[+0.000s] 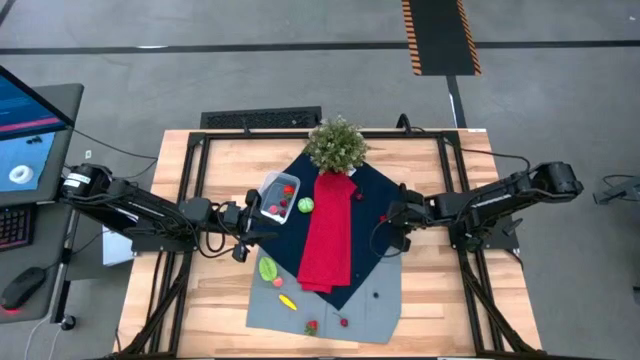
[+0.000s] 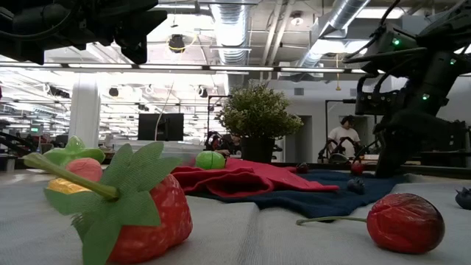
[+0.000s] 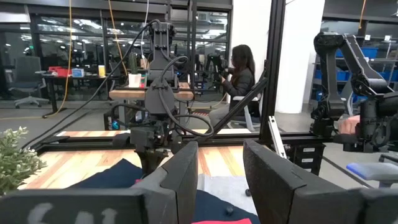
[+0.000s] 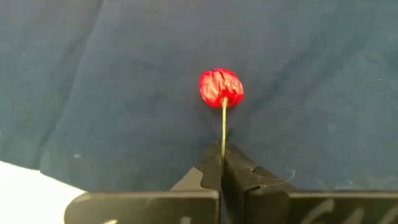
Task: Pick and placing Produce into tupperware
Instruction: Put the top right red cherry into the transparent bin
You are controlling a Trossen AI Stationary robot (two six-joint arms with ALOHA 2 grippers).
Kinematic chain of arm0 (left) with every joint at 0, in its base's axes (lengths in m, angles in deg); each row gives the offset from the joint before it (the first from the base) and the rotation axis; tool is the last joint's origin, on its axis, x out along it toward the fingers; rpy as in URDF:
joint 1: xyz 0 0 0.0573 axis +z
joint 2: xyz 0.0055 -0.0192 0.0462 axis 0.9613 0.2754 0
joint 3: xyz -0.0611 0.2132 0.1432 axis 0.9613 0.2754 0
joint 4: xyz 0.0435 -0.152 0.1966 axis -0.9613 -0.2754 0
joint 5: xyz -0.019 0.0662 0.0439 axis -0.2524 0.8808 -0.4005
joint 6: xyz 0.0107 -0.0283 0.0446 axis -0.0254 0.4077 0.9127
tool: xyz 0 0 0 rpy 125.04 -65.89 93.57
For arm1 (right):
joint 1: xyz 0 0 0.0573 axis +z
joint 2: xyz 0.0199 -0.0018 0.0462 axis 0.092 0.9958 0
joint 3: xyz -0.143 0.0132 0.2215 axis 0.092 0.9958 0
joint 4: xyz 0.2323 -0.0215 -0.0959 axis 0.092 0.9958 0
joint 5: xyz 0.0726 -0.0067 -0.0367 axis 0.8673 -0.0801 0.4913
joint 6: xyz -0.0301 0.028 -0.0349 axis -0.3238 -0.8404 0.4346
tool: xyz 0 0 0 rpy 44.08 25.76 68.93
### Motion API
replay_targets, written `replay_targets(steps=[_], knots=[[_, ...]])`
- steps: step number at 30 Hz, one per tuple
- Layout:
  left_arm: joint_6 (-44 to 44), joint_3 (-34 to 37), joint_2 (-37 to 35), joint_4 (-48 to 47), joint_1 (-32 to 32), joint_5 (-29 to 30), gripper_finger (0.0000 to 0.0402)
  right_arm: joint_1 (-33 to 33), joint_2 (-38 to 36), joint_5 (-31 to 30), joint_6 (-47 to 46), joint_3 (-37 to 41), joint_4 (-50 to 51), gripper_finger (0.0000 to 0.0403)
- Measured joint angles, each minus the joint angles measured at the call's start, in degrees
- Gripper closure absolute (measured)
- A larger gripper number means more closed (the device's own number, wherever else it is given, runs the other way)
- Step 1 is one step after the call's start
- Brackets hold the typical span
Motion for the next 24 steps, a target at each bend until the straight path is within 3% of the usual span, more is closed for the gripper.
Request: replay_targets(steps=[13, 20, 24], knots=[[0.0, 0.0, 0.0, -0.03, 0.01, 0.03, 0.0285, 0.0, -2.01, -0.37, -0.02, -0.07, 0.35, 0.0385], [0.0, 0.0, 0.0, -0.03, 0.02, 0.03, 0.0285, 0.0, -2.03, -0.42, -0.02, -0.11, 0.35, 0.0342], [0.0, 0.0, 0.0, -0.03, 0.01, 0.06, 0.0285, 0.0, -2.03, -0.39, -0.02, -0.13, 0.35, 0.0338]])
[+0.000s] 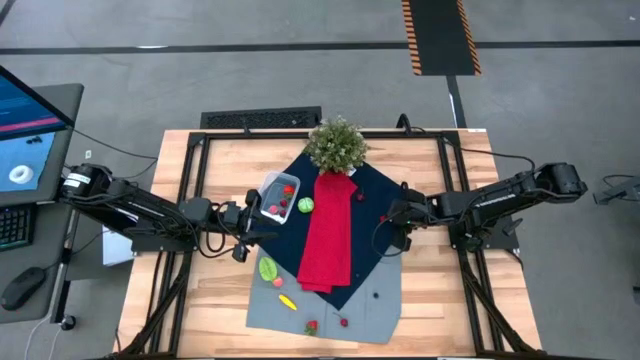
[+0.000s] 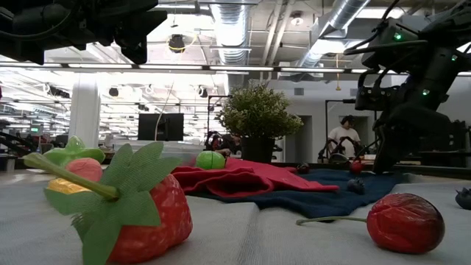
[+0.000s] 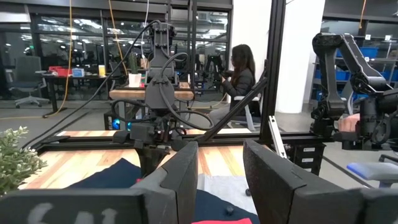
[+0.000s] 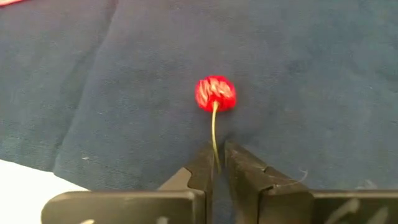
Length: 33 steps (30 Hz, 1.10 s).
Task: Pick and placing Produce into tupperware
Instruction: Put the top right red cherry into the transparent bin
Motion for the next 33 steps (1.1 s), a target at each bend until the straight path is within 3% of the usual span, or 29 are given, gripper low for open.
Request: replay_targets(steps=[33], knots=[[-0.01, 0.0, 0.0, 0.0, 0.01, 0.02, 0.0285, -0.07, -0.02, 1.99, 2.98, -3.42, 0.43, 0.0358]])
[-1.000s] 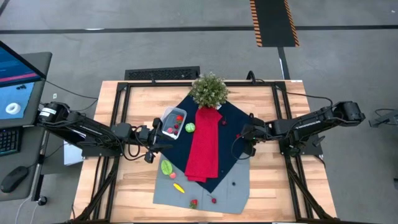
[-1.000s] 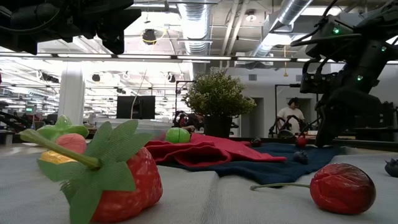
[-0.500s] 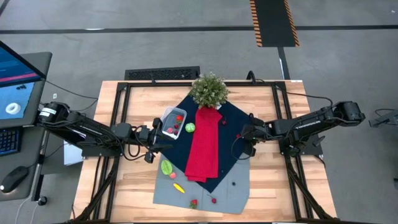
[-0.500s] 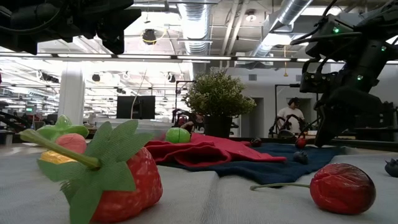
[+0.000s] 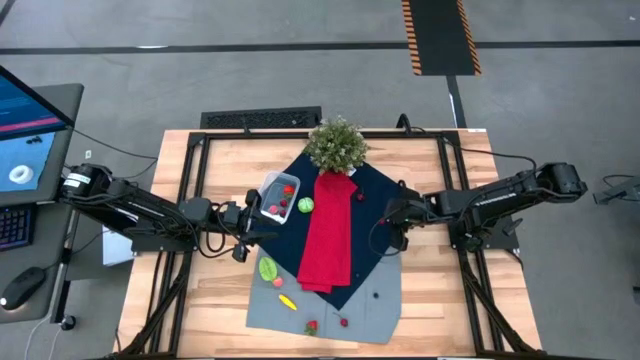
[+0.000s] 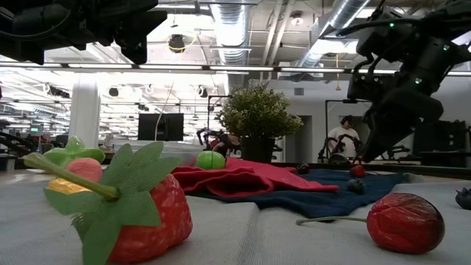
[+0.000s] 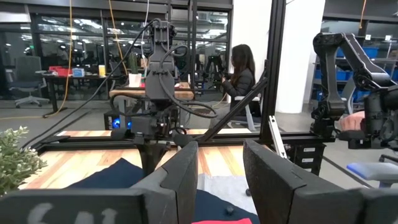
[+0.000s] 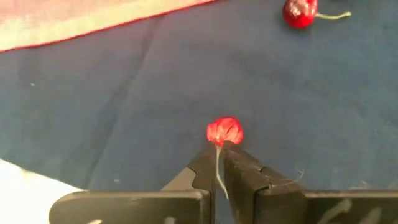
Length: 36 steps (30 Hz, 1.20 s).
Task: Pick and placing Produce into tupperware
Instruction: Put the top right red cherry into the transparent bin
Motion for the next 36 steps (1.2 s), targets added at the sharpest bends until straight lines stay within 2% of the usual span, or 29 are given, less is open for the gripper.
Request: replay_targets(steps=[4, 7, 14, 18, 21, 29, 36], knots=[[-0.16, 0.0, 0.0, 0.0, 0.0, 0.0, 0.0285, -0.68, 0.08, 0.92, -0.49, 0.01, 2.53, 0.0387], [-0.23, 0.0, 0.0, 0.0, -0.02, -0.02, 0.0285, -1.11, 0.08, 0.96, -0.87, 0.01, 2.59, 0.0387], [-0.27, 0.0, 0.0, 0.0, -0.02, -0.07, 0.0285, -0.92, 0.08, 2.1, -0.87, 0.03, 2.15, 0.0289], [-0.29, 0.0, 0.0, 0.01, -0.01, -0.07, 0.0285, -0.92, 0.08, 3.86, -1.06, 0.05, 1.98, 0.026], [-0.31, 0.0, 0.0, 0.0, 0.0, -0.09, 0.0285, -0.94, 0.08, 3.75, -1.09, 0.05, 1.93, 0.0261], [-0.38, 0.0, 0.0, 0.02, 0.0, -0.11, 0.0285, -1.44, 0.11, 3.7, -1.98, 0.05, 2.03, 0.0295], [-0.38, 0.0, 0.0, 0.07, 0.0, -0.13, 0.0285, -2.09, 0.13, 3.72, -2.01, 0.07, 2.14, 0.0298]])
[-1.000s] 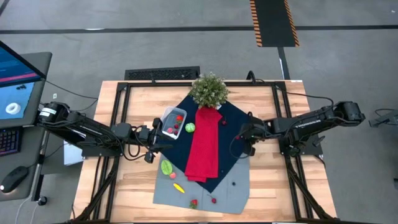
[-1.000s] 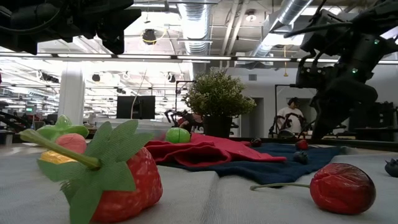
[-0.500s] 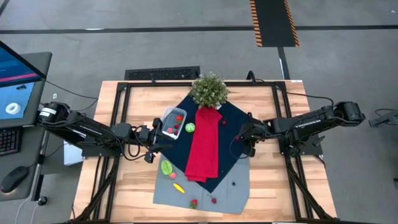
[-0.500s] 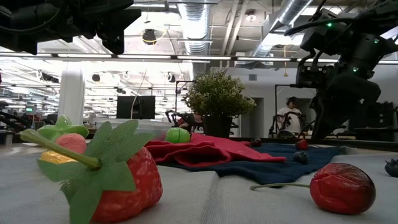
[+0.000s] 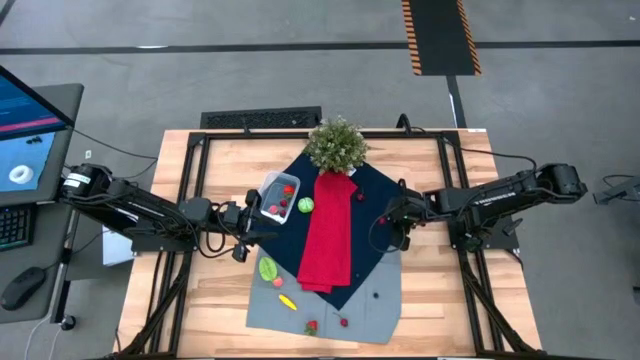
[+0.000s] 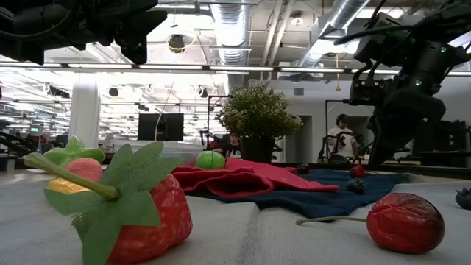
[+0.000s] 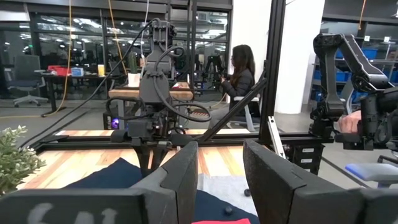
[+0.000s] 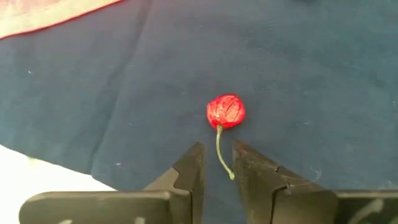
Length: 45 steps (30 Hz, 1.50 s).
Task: Pick and placing Produce into tupperware
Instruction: Put the top right red cherry into the transparent bin
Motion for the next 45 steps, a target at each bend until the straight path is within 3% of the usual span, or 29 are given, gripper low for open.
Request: replay_targets(steps=[17, 28, 40, 45], knots=[[0.0, 0.0, 0.0, 0.35, -0.01, -0.02, 0.0285, -1.15, 0.58, 2.76, -0.41, 0.07, -0.13, 0.0299], [-0.01, 0.02, 0.0, 0.72, -0.01, -0.04, 0.0285, -2.06, 7.71, 2.78, 2.02, -0.2, -4.23, 0.0299], [0.0, 0.02, 0.0, 0.59, -0.02, -0.07, 0.0285, -1.8, 3.99, 3.4, 1.63, 0.13, 0.84, 0.0299], [0.0, 0.02, 0.0, 0.57, -0.02, -0.07, 0.0285, -1.8, 3.76, 4.33, 2.04, 0.13, 0.47, 0.0321]])
